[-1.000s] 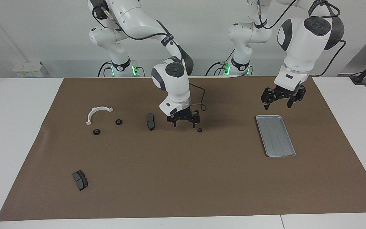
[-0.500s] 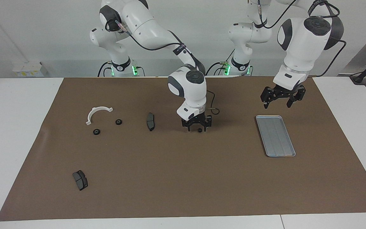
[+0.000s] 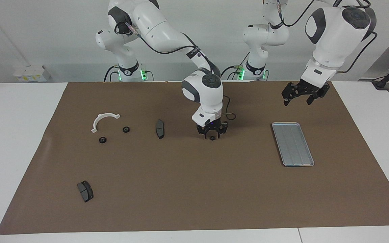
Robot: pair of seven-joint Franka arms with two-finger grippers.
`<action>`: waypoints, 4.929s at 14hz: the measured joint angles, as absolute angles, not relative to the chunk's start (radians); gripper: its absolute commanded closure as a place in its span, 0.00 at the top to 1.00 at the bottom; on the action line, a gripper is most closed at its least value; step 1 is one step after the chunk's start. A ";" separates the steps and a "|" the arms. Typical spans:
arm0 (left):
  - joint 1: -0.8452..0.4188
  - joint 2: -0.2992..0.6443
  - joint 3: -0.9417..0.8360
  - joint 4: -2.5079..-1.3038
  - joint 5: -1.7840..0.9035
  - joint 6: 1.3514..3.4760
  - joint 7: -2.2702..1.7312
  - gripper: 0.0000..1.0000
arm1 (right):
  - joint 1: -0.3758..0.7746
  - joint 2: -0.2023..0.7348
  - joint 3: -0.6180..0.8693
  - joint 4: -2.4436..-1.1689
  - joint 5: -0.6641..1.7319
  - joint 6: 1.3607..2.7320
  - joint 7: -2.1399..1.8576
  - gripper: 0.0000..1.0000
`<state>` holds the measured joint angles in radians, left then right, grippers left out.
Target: Place bearing gear from tray to pile
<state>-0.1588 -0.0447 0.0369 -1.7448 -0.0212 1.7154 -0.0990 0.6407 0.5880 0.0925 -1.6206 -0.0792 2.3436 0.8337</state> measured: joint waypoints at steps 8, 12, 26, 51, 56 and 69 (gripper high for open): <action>-0.148 -0.085 0.037 -1.748 -0.021 1.705 -0.100 1.00 | 0.643 0.588 0.091 -1.623 -0.123 2.346 0.834 0.00; -0.148 -0.085 0.034 -1.748 -0.021 1.705 -0.099 1.00 | 0.639 0.584 0.078 -1.620 -0.139 2.341 0.834 0.00; -0.149 -0.090 0.029 -1.748 -0.021 1.691 -0.026 1.00 | 0.193 0.217 0.067 -2.032 -0.142 2.281 0.355 0.00; -0.154 -0.090 0.004 -1.748 -0.021 1.690 -0.023 1.00 | -0.028 0.172 0.087 -1.859 -0.060 2.107 0.131 1.00; -0.154 -0.090 0.004 -1.748 -0.021 1.690 -0.023 1.00 | -0.018 0.057 0.107 -1.723 -0.059 1.848 0.188 1.00; -0.154 -0.090 0.004 -1.748 -0.021 1.690 -0.023 1.00 | -0.021 -0.028 0.144 -1.645 -0.006 1.576 0.194 1.00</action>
